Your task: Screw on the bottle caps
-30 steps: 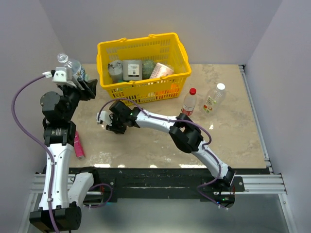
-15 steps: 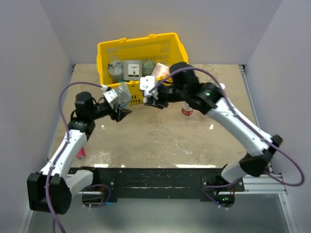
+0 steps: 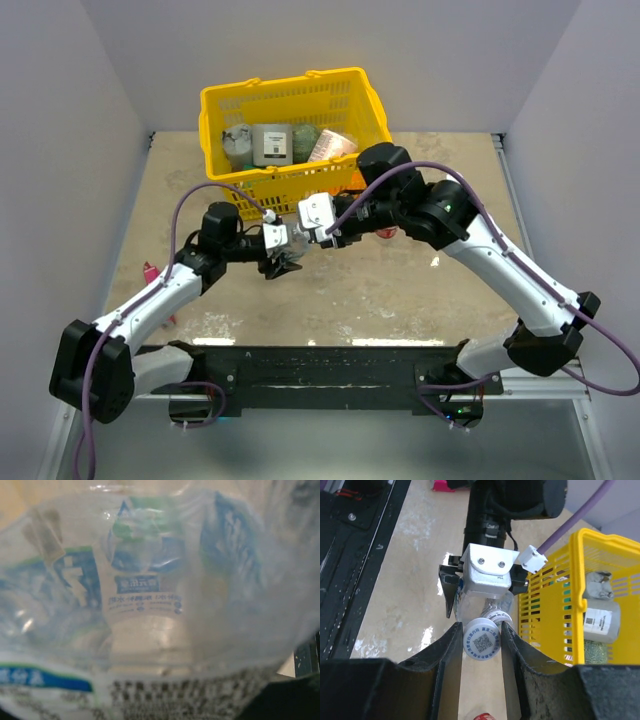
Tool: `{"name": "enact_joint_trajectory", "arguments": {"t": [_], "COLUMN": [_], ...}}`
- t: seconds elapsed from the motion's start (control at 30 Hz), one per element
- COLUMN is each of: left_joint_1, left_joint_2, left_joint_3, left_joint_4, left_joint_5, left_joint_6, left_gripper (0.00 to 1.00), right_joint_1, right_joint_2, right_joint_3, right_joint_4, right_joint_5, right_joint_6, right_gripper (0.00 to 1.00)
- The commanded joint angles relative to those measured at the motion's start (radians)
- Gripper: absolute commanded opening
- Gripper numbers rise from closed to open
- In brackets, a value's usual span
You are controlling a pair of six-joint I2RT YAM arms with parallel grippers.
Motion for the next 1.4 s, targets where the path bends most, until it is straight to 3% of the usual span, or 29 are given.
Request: {"name": "enact_joint_trajectory", "arguments": {"t": [0.0,1.03,1.37], "left_joint_1": [-0.032,-0.053,-0.050], "left_joint_2": [-0.036,-0.111,-0.162], "left_joint_3": [-0.005,-0.034,-0.132], "left_joint_4": [-0.020,0.067,0.357], "left_joint_5": [-0.019,-0.053,-0.147], "left_joint_6": [0.103,0.141,-0.081], "left_gripper": [0.00,0.00,0.00], "right_joint_1": [0.013,0.016,0.013], "right_joint_2": [-0.019,0.013,0.013], "right_joint_3": [0.003,-0.072,-0.122], "right_joint_4": [-0.037,0.041,-0.003], "right_joint_5": [-0.036,0.007,0.017], "right_joint_6": [-0.089,-0.180,-0.185], "right_gripper": [0.10,0.12,0.13]}}
